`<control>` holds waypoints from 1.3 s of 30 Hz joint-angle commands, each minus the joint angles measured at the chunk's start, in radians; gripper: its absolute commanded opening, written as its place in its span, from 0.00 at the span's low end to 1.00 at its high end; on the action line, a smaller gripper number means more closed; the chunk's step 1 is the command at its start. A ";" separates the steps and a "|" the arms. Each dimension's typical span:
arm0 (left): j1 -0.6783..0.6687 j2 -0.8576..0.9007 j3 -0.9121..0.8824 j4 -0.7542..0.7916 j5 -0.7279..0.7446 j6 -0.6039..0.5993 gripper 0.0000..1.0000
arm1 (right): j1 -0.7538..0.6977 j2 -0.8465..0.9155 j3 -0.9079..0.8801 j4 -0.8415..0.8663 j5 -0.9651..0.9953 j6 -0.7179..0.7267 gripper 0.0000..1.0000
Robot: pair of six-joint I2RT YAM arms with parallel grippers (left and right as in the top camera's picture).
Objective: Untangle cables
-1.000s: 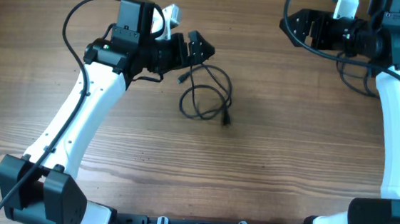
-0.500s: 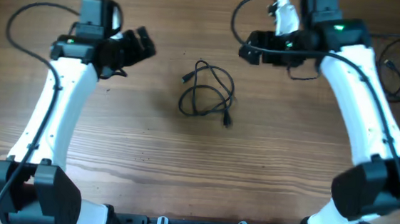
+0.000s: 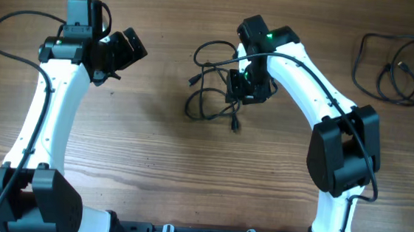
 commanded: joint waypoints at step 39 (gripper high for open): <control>-0.003 0.058 -0.008 -0.005 -0.017 -0.014 1.00 | -0.199 -0.385 0.266 0.074 -0.206 -0.259 0.04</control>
